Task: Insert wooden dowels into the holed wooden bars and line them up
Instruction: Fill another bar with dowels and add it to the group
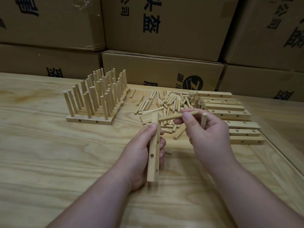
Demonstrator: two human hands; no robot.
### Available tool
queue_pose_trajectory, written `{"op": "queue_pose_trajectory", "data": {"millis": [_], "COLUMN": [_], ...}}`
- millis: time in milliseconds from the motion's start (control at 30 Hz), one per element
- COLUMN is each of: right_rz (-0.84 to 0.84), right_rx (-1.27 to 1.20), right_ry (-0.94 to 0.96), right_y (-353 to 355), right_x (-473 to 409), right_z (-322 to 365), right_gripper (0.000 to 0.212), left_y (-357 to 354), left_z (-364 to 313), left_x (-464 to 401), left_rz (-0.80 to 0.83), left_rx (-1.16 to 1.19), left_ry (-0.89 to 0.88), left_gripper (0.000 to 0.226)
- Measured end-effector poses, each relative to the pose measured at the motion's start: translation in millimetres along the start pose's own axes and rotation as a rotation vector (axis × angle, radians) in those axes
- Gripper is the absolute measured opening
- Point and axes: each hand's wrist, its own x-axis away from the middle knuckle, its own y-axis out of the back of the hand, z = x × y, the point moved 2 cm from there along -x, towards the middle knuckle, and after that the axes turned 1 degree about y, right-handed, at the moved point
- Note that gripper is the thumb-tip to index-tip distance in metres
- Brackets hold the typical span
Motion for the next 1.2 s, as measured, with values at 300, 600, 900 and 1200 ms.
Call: {"op": "queue_pose_trajectory", "data": {"millis": [300, 600, 900, 1200], "right_rz": [-0.001, 0.033, 0.055, 0.126], "right_rx": [0.119, 0.141, 0.147, 0.187], "right_ry": [0.100, 0.111, 0.047, 0.101], "right_y": [-2.7, -4.7, -1.8, -3.6], "right_x": [2.7, 4.0, 2.9, 4.8], "right_z": [5.2, 7.1, 0.3, 11.9], "right_gripper": [0.009, 0.011, 0.009, 0.011], "left_y": [0.0, 0.4, 3.2, 0.0], "left_z": [0.2, 1.1, 2.7, -0.1], "left_x": [0.0, -2.5, -3.8, -0.6], "left_rz": [-0.008, -0.016, -0.025, 0.050], "left_rx": [-0.031, -0.043, -0.032, 0.010], "left_ry": [-0.004, -0.009, 0.007, 0.051], "left_gripper": [0.027, 0.031, 0.035, 0.035]}}
